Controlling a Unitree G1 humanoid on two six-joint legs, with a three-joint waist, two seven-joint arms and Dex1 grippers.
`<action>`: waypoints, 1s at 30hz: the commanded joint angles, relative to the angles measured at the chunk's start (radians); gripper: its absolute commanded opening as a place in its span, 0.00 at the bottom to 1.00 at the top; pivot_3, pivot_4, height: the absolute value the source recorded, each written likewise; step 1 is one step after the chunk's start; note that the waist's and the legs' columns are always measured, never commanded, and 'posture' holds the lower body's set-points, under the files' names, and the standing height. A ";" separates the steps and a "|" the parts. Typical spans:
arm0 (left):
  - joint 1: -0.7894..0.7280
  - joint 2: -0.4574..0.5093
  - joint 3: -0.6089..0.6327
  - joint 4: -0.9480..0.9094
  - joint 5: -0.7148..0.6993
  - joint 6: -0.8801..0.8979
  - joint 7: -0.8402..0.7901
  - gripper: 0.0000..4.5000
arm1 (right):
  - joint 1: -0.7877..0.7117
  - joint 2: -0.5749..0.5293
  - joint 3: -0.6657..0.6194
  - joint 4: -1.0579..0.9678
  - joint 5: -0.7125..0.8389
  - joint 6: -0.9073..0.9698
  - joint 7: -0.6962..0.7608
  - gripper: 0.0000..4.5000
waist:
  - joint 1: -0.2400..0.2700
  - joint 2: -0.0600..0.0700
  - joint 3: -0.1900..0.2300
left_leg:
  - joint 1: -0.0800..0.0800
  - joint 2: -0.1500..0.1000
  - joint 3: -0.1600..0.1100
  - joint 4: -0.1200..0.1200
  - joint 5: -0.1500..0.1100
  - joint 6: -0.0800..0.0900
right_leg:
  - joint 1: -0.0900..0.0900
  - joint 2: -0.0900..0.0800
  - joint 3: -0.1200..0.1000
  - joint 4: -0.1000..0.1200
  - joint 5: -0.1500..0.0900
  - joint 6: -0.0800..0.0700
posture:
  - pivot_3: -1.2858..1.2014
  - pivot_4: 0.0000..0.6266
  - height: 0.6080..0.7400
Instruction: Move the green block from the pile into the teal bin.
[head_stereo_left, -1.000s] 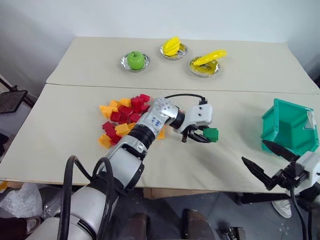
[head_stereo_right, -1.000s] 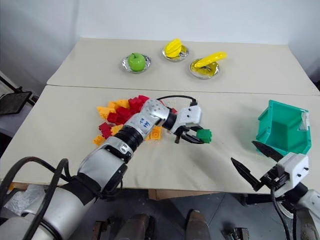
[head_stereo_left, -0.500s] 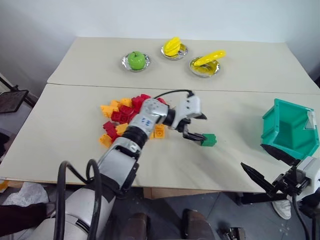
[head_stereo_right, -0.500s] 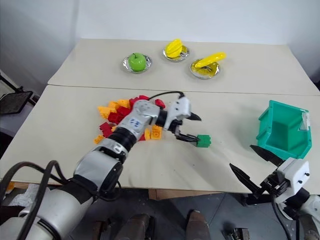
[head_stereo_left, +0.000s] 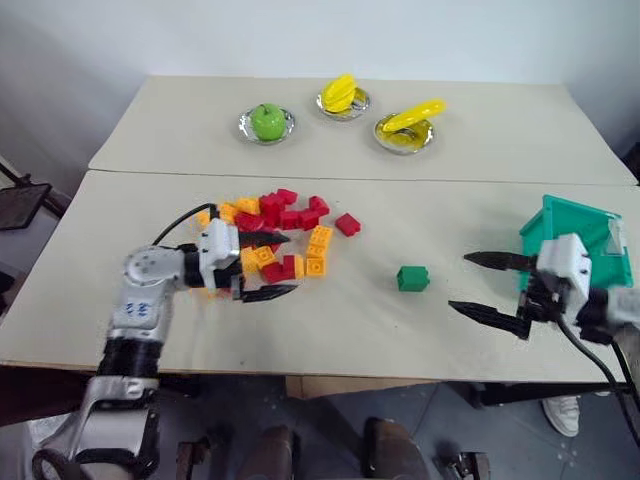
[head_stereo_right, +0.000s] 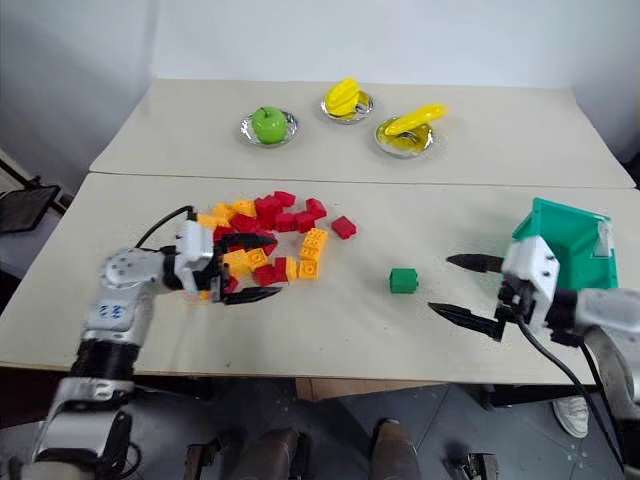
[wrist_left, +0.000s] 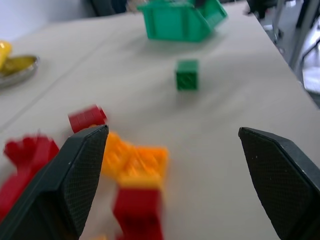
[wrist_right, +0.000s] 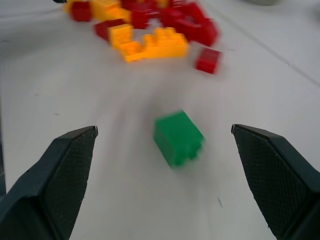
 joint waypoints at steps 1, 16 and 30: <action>0.111 0.054 0.045 -0.129 -0.052 0.031 0.010 0.98 | -0.152 -0.003 0.146 0.056 -0.096 0.061 0.044 1.00 | 0.001 0.001 0.000 | 0.000 0.000 0.000 0.000 0.000 0.000 | 0.000 0.000 0.000 -0.001 0.000 0.000 | 0.52 0.24 1.00; 0.223 0.113 0.065 -0.276 -0.117 0.105 0.090 1.00 | -0.358 0.084 0.357 0.312 -0.348 -0.063 0.133 0.87 | 0.007 0.000 0.000 | -0.002 -0.004 -0.001 -0.001 0.000 0.000 | -0.001 0.000 -0.002 -0.001 0.000 0.000 | 0.52 0.24 1.00; 0.124 -0.045 0.057 -0.278 -0.212 0.186 0.268 1.00 | -0.045 0.135 -0.043 0.122 -0.180 -0.018 -0.122 0.34 | 0.005 0.000 0.000 | -0.001 -0.003 -0.001 -0.002 0.000 0.000 | 0.000 0.000 -0.002 -0.001 0.000 0.000 | 0.52 0.24 1.00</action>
